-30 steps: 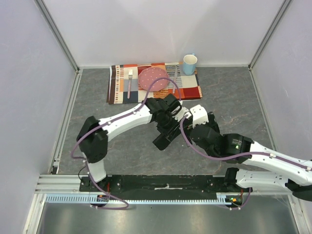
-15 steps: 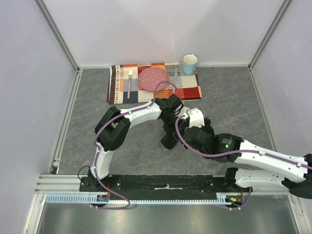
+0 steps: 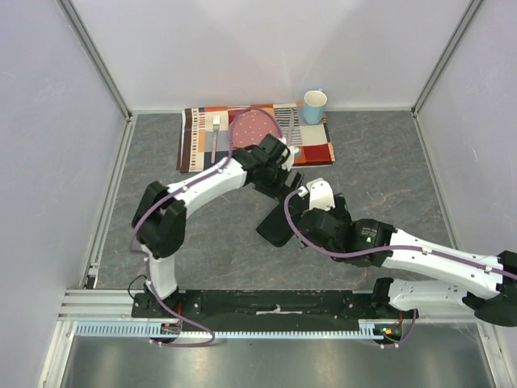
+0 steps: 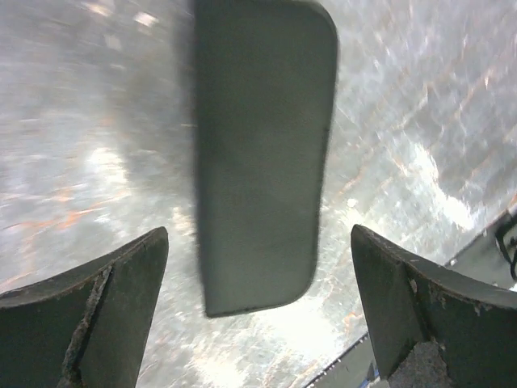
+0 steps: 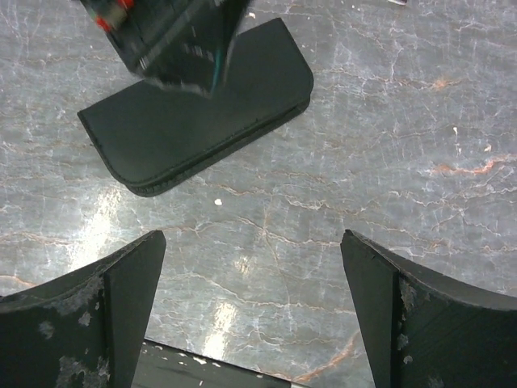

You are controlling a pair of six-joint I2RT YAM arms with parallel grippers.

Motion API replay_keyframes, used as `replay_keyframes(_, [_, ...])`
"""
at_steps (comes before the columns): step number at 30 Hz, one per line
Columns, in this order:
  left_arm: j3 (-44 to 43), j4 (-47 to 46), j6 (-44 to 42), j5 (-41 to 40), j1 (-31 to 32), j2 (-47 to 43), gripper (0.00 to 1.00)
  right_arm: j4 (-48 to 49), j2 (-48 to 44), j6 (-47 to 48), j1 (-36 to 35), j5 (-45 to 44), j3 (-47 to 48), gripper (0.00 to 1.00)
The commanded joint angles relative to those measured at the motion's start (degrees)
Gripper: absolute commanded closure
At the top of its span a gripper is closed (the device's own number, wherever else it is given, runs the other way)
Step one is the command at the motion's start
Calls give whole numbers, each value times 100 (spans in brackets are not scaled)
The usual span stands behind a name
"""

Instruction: Sort the hair-cutting tools

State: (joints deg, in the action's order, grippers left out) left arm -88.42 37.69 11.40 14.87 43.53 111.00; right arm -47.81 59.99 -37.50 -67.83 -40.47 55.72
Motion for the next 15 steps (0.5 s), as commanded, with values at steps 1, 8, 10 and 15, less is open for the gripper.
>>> replay_keyframes(1, [18, 89, 249, -1239, -230, -1139, 0, -44, 171, -39, -19, -347, 509, 2])
replay_keyframes(8, [711, -418, 196, -2515, -266, -2781, 0, -62, 908, 225, 287, -242, 1430, 2])
replay_keyframes(10, [1072, -587, 187, -2656, -283, -3161, 0, -44, 1145, 356, 341, -242, 1677, 2])
replay_keyframes(15, [1713, -764, 257, -2822, -441, -4102, 0, 61, 1533, 568, 437, -497, 2276, 2])
